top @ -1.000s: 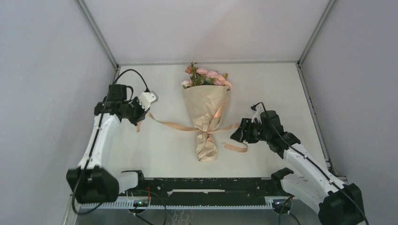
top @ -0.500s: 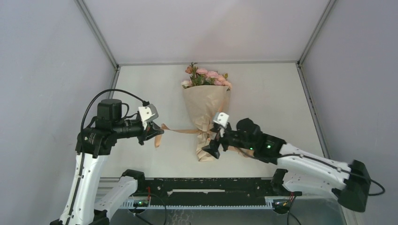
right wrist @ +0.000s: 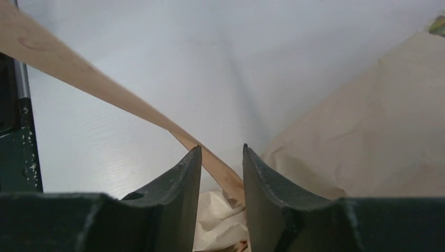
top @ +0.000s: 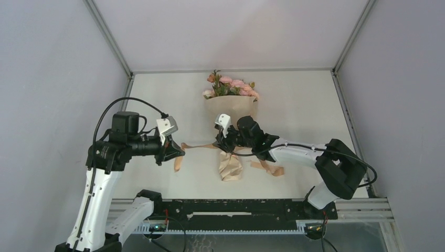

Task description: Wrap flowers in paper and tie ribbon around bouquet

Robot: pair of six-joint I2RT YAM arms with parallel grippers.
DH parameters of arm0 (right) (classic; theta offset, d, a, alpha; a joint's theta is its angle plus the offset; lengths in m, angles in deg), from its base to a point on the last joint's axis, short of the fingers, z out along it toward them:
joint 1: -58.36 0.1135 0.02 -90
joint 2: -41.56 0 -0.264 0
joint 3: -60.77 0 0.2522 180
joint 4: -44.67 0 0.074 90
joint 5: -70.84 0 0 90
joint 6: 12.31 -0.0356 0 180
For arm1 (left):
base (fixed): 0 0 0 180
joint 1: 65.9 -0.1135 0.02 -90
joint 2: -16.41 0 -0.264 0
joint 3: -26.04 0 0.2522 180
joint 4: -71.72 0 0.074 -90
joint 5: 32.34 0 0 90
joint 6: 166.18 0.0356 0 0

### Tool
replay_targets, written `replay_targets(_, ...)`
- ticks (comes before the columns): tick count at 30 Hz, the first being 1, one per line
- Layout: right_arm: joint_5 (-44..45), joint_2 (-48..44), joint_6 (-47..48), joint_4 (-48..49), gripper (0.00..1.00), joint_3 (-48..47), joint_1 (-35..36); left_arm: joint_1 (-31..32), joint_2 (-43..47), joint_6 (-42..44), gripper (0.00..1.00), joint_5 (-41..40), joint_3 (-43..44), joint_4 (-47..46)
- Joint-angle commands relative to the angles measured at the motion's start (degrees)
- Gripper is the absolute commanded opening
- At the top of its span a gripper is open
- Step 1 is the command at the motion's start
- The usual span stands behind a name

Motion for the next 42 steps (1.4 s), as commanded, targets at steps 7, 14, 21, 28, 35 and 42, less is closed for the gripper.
replay_targets(7, -11.65, 3.53, 0.81, 4.81, 0.54, -2.17, -0.84, 0.25, -2.84, -1.72, 0.0, 0.74, 2.7, 0.64)
replay_targets(14, -18.39, 5.88, 4.01, 2.22, 0.48, -3.63, -2.63, 0.25, -4.4, -1.58, 0.0, -0.28, 5.02, 2.07)
replay_targets(21, -13.7, 8.26, 3.55, 5.51, 0.48, -4.45, -1.39, 0.25, -5.36, -1.36, 0.0, -0.31, 4.64, 2.94)
replay_targets(28, -11.28, 8.65, 3.77, 7.89, 0.53, -4.46, -2.36, 0.25, -5.86, -0.94, 0.0, 0.0, 5.74, 4.37)
replay_targets(35, -9.64, 11.09, 4.24, 6.14, 0.53, -7.59, -2.31, 0.25, -5.44, -0.93, 0.0, 0.49, 4.56, 4.51)
replay_targets(42, -10.22, 11.46, 4.27, 4.78, 0.29, -8.63, -2.36, 0.25, -5.35, -0.75, 0.0, 0.45, 4.56, 4.95)
